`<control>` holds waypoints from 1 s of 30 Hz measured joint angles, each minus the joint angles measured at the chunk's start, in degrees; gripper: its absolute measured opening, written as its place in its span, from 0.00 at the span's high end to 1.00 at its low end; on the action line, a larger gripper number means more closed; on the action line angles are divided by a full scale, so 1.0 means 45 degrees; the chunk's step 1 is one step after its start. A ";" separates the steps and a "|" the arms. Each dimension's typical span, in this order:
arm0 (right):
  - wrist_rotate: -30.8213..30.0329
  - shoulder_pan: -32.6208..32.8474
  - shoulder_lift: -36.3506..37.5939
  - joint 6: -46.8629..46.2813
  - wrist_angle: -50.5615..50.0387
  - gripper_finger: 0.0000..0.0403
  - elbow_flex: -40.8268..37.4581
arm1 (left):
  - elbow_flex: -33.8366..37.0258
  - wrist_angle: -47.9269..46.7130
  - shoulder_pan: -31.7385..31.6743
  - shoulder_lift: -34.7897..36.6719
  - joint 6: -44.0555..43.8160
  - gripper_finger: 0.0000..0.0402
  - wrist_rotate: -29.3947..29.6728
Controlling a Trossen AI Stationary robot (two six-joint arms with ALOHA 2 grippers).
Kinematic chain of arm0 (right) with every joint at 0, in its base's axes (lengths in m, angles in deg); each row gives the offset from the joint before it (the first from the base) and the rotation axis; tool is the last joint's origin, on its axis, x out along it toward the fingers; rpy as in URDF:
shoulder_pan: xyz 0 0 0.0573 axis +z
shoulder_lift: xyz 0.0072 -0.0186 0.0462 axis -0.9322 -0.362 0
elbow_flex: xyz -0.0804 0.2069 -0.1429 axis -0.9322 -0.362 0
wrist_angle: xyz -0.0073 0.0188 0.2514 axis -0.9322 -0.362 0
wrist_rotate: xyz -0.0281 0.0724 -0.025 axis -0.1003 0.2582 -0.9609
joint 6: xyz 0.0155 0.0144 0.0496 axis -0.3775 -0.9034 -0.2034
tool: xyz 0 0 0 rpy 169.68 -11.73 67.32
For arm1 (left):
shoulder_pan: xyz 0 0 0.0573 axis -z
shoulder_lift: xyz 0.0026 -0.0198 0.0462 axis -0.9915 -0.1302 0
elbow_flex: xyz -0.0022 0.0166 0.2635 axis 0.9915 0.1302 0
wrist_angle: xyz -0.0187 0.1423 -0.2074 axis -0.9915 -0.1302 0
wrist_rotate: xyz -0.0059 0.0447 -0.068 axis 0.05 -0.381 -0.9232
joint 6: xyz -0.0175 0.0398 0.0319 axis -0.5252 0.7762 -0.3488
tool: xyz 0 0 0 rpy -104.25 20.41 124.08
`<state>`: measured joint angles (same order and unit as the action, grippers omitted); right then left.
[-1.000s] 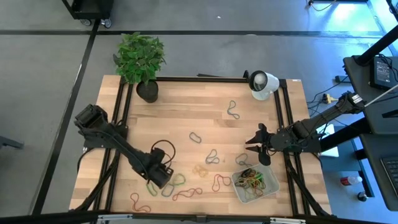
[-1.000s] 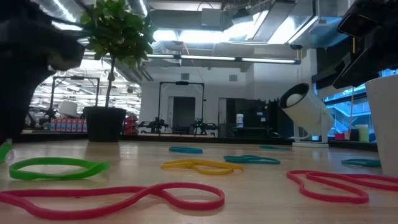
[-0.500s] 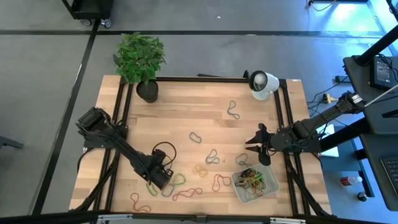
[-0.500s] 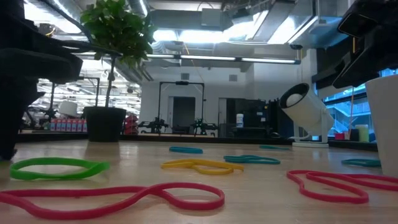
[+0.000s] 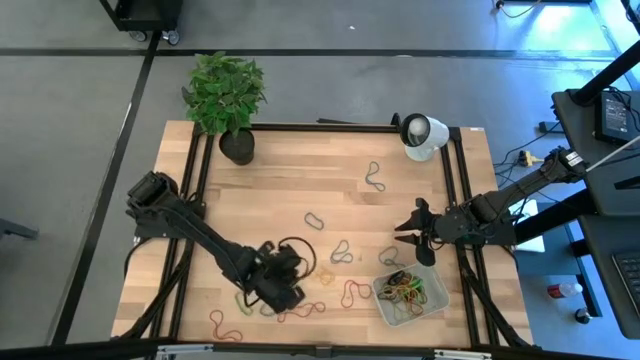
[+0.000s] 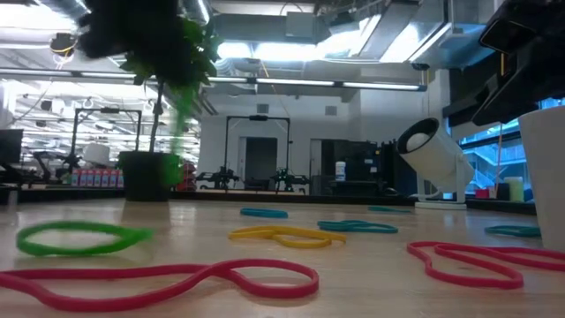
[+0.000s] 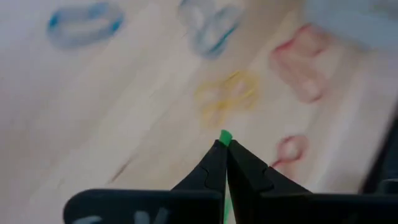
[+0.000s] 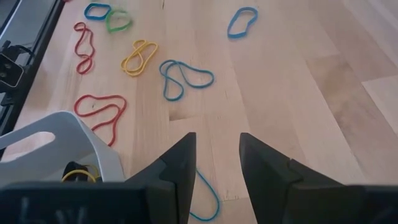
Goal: Pick and place rubber bands into bin
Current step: Put the green rubber band into the white bin
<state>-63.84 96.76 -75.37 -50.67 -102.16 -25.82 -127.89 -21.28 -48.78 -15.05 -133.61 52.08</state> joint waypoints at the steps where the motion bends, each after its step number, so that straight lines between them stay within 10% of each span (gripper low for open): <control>1: -0.0031 0.0000 0.0000 -0.0005 0.0000 0.69 0.0000 | -0.0202 0.0334 -0.0114 -0.0057 0.0761 1.00 0.0141; 14: -0.0068 0.0000 0.0000 -0.0087 0.0010 0.69 0.0000 | -0.4595 0.5395 -0.2457 -0.3488 0.9860 1.00 -0.1180; 30: -0.0078 0.0001 -0.0010 -0.0432 0.0087 0.69 0.0000 | -1.0019 0.5677 -0.3337 -0.8512 1.2107 0.98 -0.4875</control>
<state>-64.19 96.77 -75.42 -52.62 -101.77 -25.82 -172.98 4.26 -63.80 -53.35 -79.13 30.14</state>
